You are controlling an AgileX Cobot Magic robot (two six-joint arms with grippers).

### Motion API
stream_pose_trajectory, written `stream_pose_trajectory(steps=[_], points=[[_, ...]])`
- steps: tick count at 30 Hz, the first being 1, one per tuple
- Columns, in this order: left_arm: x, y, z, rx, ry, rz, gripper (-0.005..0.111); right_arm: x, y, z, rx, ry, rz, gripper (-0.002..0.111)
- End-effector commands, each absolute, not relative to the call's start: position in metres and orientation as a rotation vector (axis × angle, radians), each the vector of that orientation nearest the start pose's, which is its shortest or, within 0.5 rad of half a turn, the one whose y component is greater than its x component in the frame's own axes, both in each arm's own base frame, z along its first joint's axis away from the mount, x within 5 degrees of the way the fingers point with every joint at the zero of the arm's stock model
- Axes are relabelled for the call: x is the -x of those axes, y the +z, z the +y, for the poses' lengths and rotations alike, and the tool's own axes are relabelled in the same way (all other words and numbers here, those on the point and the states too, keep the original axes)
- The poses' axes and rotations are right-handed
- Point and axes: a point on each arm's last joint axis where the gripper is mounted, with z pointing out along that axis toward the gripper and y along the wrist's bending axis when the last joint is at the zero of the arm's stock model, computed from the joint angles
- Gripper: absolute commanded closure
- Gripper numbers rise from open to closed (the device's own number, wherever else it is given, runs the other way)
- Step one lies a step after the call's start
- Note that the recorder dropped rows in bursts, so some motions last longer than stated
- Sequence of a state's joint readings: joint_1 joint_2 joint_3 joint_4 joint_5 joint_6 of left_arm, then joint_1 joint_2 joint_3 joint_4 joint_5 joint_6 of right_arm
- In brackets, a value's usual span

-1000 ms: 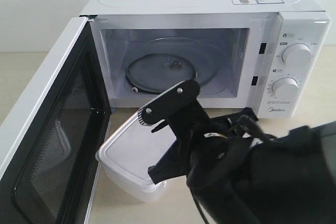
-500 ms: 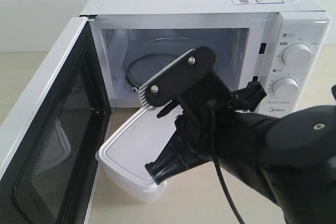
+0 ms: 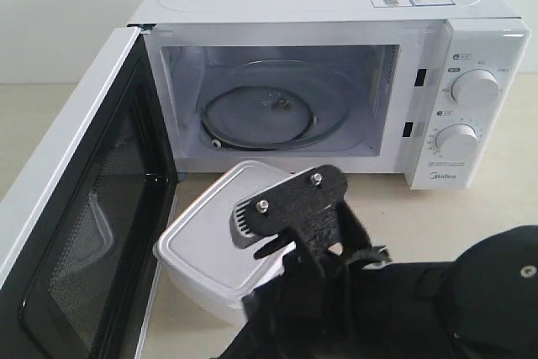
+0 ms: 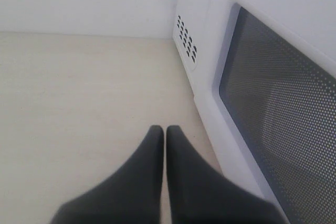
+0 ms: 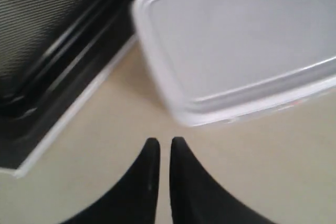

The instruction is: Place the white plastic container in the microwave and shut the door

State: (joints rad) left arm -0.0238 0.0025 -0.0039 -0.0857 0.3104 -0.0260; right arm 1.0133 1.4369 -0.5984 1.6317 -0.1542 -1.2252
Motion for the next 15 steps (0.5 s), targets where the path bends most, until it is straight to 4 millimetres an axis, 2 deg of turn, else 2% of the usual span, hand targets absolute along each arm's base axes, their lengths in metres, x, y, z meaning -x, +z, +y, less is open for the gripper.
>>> stream_pose_trajectory(steps=[1, 3, 5, 10, 13, 15], points=[[-0.054, 0.186, -0.004, 0.071, -0.127, 1.790, 0.103, -0.131, 0.200, 0.229, 0.833, 0.965, 2.478, 0.100], [-0.054, 0.186, -0.004, 0.071, -0.127, 1.790, 0.103, -0.135, 0.209, 0.227, 0.922, 0.984, 2.521, 0.100], [-0.054, 0.186, -0.004, 0.071, -0.127, 1.790, 0.103, -0.139, 0.213, 0.225, 0.925, 0.985, 2.577, 0.100], [-0.054, 0.186, -0.004, 0.071, -0.127, 1.790, 0.103, -0.169, 0.223, 0.202, 0.724, 1.023, 2.671, 0.100], [-0.054, 0.186, -0.004, 0.071, -0.127, 1.790, 0.103, -0.184, 0.229, 0.186, 0.631, 1.012, 2.650, 0.100], [-0.054, 0.186, -0.004, 0.071, -0.127, 1.790, 0.103, -0.186, 0.238, 0.178, 0.625, 1.002, 2.598, 0.100]])
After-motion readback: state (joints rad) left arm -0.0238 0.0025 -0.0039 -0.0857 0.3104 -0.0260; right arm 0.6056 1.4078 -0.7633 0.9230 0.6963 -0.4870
